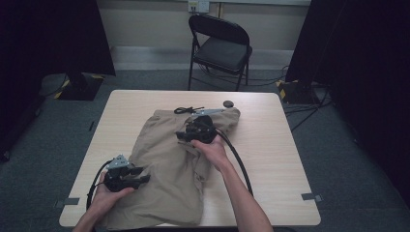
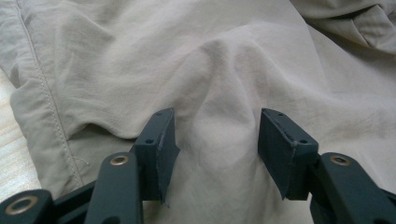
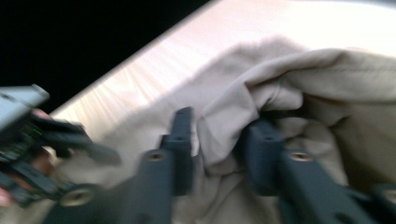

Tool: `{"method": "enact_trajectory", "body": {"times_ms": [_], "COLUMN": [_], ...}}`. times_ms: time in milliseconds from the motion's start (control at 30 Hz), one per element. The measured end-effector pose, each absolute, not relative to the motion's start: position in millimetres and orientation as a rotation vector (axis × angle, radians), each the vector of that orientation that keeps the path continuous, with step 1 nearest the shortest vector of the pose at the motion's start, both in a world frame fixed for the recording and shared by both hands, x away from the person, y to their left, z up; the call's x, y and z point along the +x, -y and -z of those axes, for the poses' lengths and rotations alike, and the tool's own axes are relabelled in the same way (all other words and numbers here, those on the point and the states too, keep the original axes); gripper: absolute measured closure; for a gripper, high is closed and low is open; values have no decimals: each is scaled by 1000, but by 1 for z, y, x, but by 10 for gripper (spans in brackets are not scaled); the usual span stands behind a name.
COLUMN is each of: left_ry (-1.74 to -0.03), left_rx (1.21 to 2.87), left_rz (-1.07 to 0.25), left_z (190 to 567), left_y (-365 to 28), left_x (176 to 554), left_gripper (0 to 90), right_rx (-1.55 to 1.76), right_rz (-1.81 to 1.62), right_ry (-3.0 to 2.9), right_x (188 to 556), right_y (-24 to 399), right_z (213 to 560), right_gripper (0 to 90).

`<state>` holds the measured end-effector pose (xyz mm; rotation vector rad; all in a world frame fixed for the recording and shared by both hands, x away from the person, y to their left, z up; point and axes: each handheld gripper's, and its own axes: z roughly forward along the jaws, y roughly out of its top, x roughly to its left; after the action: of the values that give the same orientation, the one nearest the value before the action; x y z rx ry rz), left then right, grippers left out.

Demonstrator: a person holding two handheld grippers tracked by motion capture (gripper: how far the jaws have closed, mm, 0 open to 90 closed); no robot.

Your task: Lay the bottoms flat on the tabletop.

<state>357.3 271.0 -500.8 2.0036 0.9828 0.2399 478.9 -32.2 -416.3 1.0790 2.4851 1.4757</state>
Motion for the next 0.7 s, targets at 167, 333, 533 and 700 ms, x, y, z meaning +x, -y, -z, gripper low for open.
{"method": "enact_trajectory", "body": {"times_ms": [167,333,533,700], "left_ry": [-984,-986,-991,-995], "left_rx": [2006,2008,2001,1995], "left_rz": [-238,-248,-242,-238], "left_z": [501,500,501,501], "left_y": [-272,-271,-271,-271], "left_x": [358,357,359,359], "left_gripper": [462,462,462,462], "right_rx": [1064,1093,1210,1235], "right_rz": [-1499,-1460,-1352,-1322], "right_ry": [-2467,-2391,-2403,-2439], "right_x": [468,462,475,485], "right_y": [46,76,87,69], "right_z": [416,405,438,456], "right_gripper": [456,463,440,600]}}
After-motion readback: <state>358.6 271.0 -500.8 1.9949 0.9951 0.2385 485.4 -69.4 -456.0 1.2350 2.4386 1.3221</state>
